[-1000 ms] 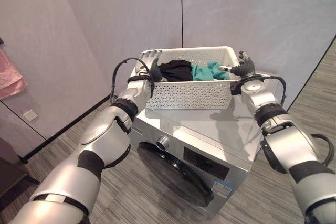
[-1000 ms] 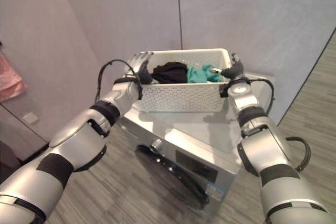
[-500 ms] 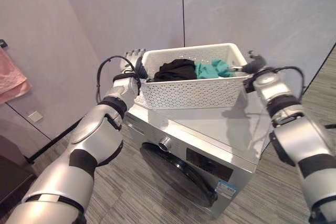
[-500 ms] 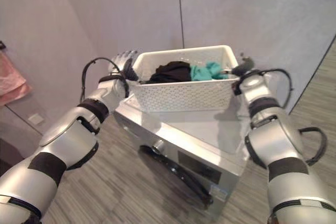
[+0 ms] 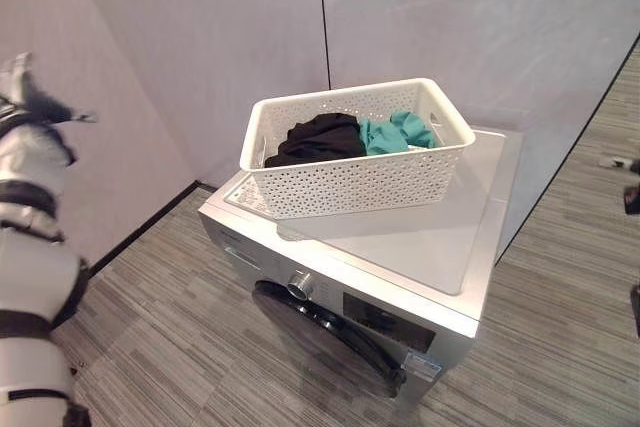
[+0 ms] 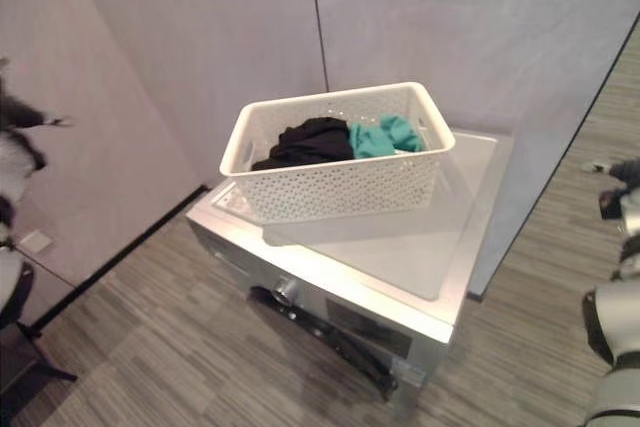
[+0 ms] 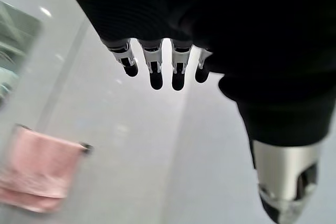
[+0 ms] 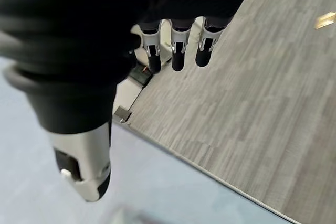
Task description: Grab the laundry basket,head to the washer,open it,put in the laundry and shut it.
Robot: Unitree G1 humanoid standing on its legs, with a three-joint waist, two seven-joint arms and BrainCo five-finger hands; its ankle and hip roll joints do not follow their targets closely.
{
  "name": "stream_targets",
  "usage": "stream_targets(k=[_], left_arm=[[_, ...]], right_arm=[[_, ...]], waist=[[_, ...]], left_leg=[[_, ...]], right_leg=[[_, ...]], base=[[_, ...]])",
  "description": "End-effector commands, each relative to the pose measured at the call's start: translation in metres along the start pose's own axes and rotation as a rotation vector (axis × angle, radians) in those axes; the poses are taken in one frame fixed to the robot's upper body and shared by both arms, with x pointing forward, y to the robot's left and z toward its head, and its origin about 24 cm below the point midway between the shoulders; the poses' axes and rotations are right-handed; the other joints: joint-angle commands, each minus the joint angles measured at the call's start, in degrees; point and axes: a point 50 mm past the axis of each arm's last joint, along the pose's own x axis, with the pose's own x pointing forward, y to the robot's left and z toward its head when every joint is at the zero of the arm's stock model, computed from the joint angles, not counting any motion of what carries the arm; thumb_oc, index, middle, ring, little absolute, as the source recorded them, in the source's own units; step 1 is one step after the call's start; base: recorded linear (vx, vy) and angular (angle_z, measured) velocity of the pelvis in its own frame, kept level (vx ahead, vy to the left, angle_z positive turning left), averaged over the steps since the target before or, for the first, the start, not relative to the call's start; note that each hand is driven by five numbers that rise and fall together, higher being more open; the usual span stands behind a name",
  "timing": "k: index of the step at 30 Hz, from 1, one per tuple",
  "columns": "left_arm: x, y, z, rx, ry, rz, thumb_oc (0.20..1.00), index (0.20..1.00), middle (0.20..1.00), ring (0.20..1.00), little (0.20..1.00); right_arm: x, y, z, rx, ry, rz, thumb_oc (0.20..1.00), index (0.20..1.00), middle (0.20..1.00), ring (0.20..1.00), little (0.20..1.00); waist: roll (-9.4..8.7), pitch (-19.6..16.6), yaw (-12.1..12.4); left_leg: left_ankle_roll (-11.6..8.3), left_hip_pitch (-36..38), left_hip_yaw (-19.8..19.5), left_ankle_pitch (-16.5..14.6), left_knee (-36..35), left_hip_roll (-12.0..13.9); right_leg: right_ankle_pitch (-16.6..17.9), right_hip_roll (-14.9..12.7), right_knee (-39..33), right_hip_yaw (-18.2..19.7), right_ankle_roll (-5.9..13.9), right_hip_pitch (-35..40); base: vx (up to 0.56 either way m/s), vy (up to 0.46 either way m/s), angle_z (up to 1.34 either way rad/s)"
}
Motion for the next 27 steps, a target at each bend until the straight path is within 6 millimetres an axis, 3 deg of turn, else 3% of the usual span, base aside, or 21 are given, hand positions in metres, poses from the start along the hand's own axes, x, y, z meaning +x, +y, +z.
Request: stream_targets(k=[1, 3, 4, 6, 7, 8, 9, 10, 13, 17, 18, 19, 20, 21, 22, 23, 24, 27], left_arm=[[-0.005, 0.005, -0.048, -0.027, 0.154, 0.010, 1.000, 1.000, 1.000, 1.000, 1.000], [-0.019, -0.004, -0.091, -0.012, 0.256, -0.027, 1.000, 1.000, 1.000, 1.000, 1.000], [-0.042, -0.022, -0.133, -0.006, 0.364, -0.089, 1.000, 1.000, 1.000, 1.000, 1.000], [-0.066, -0.039, -0.169, -0.013, 0.466, -0.147, 1.000, 1.000, 1.000, 1.000, 1.000], [-0.068, -0.040, -0.171, -0.012, 0.468, -0.149, 1.000, 1.000, 1.000, 1.000, 1.000], [-0.101, -0.063, -0.205, -0.030, 0.574, -0.218, 1.000, 1.000, 1.000, 1.000, 1.000], [-0.102, -0.063, -0.205, -0.030, 0.575, -0.218, 1.000, 1.000, 1.000, 1.000, 1.000], [-0.139, -0.089, -0.230, -0.062, 0.672, -0.294, 1.000, 1.000, 1.000, 1.000, 1.000], [-0.204, -0.135, -0.252, -0.104, 0.813, -0.442, 1.000, 1.000, 1.000, 1.000, 1.000], [-0.296, -0.191, -0.254, -0.185, 0.985, -0.652, 1.000, 1.000, 1.000, 1.000, 1.000], [-0.296, -0.191, -0.254, -0.184, 0.985, -0.652, 1.000, 1.000, 1.000, 1.000, 1.000], [-0.332, -0.213, -0.243, -0.248, 1.043, -0.734, 1.000, 1.000, 1.000, 1.000, 1.000], [-0.347, -0.222, -0.237, -0.269, 1.057, -0.771, 1.000, 1.000, 1.000, 1.000, 1.000], [-0.357, -0.231, -0.228, -0.276, 1.050, -0.813, 1.000, 1.000, 1.000, 1.000, 1.000], [-0.357, -0.231, -0.228, -0.276, 1.050, -0.812, 1.000, 1.000, 1.000, 1.000, 1.000], [-0.374, -0.243, -0.215, -0.269, 1.027, -0.890, 1.000, 1.000, 1.000, 1.000, 1.000], [-0.382, -0.250, -0.207, -0.266, 1.006, -0.940, 1.000, 1.000, 1.000, 1.000, 1.000], [-0.393, -0.262, -0.189, -0.254, 0.939, -1.024, 1.000, 1.000, 1.000, 1.000, 1.000]], right_arm=[[-0.001, -0.008, -0.025, 0.086, 0.063, -0.030, 1.000, 1.000, 1.000, 1.000, 1.000], [-0.007, -0.014, -0.061, 0.080, 0.147, -0.037, 1.000, 1.000, 1.000, 1.000, 1.000], [-0.017, -0.019, -0.099, 0.072, 0.235, -0.044, 1.000, 1.000, 1.000, 1.000, 1.000], [-0.029, -0.022, -0.134, 0.093, 0.314, -0.052, 1.000, 1.000, 1.000, 1.000, 1.000], [-0.029, -0.022, -0.135, 0.090, 0.314, -0.051, 1.000, 1.000, 1.000, 1.000, 1.000], [-0.046, -0.024, -0.171, 0.121, 0.395, -0.062, 1.000, 1.000, 1.000, 1.000, 1.000], [-0.046, -0.024, -0.171, 0.120, 0.395, -0.062, 1.000, 1.000, 1.000, 1.000, 1.000], [-0.066, -0.023, -0.206, 0.127, 0.478, -0.065, 1.000, 1.000, 1.000, 1.000, 1.000], [-0.104, -0.001, -0.257, 0.090, 0.643, 0.000, 1.000, 1.000, 1.000, 1.000, 1.000], [-0.168, 0.050, -0.310, 0.087, 0.858, 0.147, 1.000, 1.000, 1.000, 1.000, 1.000], [-0.168, 0.050, -0.310, 0.086, 0.859, 0.147, 1.000, 1.000, 1.000, 1.000, 1.000], [-0.202, 0.086, -0.325, 0.099, 0.946, 0.250, 1.000, 1.000, 1.000, 1.000, 1.000], [-0.215, 0.099, -0.329, 0.096, 0.978, 0.294, 1.000, 1.000, 1.000, 1.000, 1.000], [-0.229, 0.115, -0.331, 0.087, 1.009, 0.353, 1.000, 1.000, 1.000, 1.000, 1.000], [-0.229, 0.115, -0.331, 0.086, 1.009, 0.353, 1.000, 1.000, 1.000, 1.000, 1.000], [-0.248, 0.141, -0.330, 0.055, 1.029, 0.464, 1.000, 1.000, 1.000, 1.000, 1.000], [-0.259, 0.154, -0.329, 0.035, 1.041, 0.523, 1.000, 1.000, 1.000, 1.000, 1.000], [-0.271, 0.177, -0.322, -0.034, 1.000, 0.642, 1.000, 1.000, 1.000, 1.000, 1.000]], waist=[[-4.13, 0.45, 2.03], [-4.47, 0.74, 2.46], [-4.71, 0.87, 2.67], [-5.04, 1.30, 2.88], [-4.96, 1.12, 2.81], [-5.36, 1.52, 2.98], [-5.35, 1.48, 2.95], [-5.72, 1.93, 3.05], [-6.28, 2.11, 3.19], [-6.79, 1.98, 3.46], [-6.79, 1.92, 3.44], [-6.80, 1.71, 3.62], [-6.78, 1.58, 3.69], [-6.74, 1.45, 3.81], [-6.74, 1.42, 3.79], [-6.59, 1.30, 3.99], [-6.45, 1.17, 4.12], [-5.84, 0.98, 4.22]], left_leg=[[-4.17, -1.09, -2.21, -1.36, -1.52, 2.81], [-4.19, -1.19, -2.42, -1.31, -1.52, 2.76], [-4.24, -1.39, -2.66, -1.22, -1.52, 2.78], [-4.20, -1.54, -2.93, -1.23, -1.52, 2.83], [-4.20, -1.57, -2.94, -1.23, -1.52, 2.83], [-4.14, -1.72, -3.24, -1.27, -1.52, 3.00], [-4.14, -1.74, -3.25, -1.27, -1.52, 3.00], [-3.98, -1.93, -3.62, -1.33, -1.52, 3.07], [-3.79, -2.44, -4.17, -1.32, -1.52, 3.24], [-3.53, -2.68, -4.87, -1.44, -1.52, 3.25], [-3.53, -2.70, -4.87, -1.44, -1.52, 3.25], [-3.41, -2.69, -5.13, -1.53, -1.52, 3.37], [-3.40, -2.72, -5.27, -1.48, -1.52, 3.44], [-3.36, -2.80, -5.40, -1.43, -1.52, 3.50], [-3.37, -2.82, -5.41, -1.43, -1.52, 3.51], [-3.32, -2.91, -5.55, -1.31, -1.52, 3.70], [-3.33, -2.97, -5.60, -1.25, -1.52, 3.86], [-3.38, -3.01, -5.49, -1.01, -1.52, 4.25]], right_leg=[[1.63, -7.06, -2.53, -5.35, 5.18, 5.46], [1.52, -7.03, -2.53, -5.64, 5.08, 5.59], [1.40, -6.96, -2.53, -5.68, 4.98, 5.60], [1.29, -6.90, -2.53, -5.63, 4.84, 5.59], [1.28, -6.89, -2.53, -5.65, 4.84, 5.57], [1.11, -6.83, -2.53, -5.64, 4.63, 5.60], [1.11, -6.83, -2.53, -5.65, 4.63, 5.58], [0.94, -6.67, -2.53, -5.60, 4.43, 5.49], [0.65, -6.43, -2.53, -5.45, 3.98, 5.14], [0.13, -6.04, -2.53, -5.02, 3.28, 4.99], [0.12, -6.03, -2.53, -5.03, 3.28, 4.99], [-0.15, -5.86, -2.53, -4.91, 2.95, 4.99], [-0.24, -5.77, -2.53, -4.85, 2.85, 4.90], [-0.32, -5.66, -2.53, -4.77, 2.72, 4.77], [-0.32, -5.65, -2.53, -4.78, 2.71, 4.76], [-0.45, -5.58, -2.53, -4.42, 2.60, 4.41], [-0.54, -5.48, -2.53, -4.17, 2.53, 4.11], [-0.72, -5.21, -2.53, -3.59, 2.45, 3.57]], base=[[0.03, 0.000, 0.05], [0.02, -0.007, 0.08], [0.01, -0.012, 0.07], [0.00, -0.008, 0.13], [0.00, -0.014, 0.25], [0.00, -0.012, 0.22], [-0.01, -0.022, 0.17], [-0.01, -0.018, 0.07], [-0.01, -0.023, 0.08], [0.00, -0.013, 0.03], [0.02, -0.026, 0.03], [0.02, -0.027, 0.04], [0.02, -0.042, 0.01], [0.00, 0.000, 0.00], [-0.01, -0.041, 0.02], [-0.01, -0.042, 0.03], [-0.01, -0.050, 0.01], [-0.01, -0.024, 0.00]])
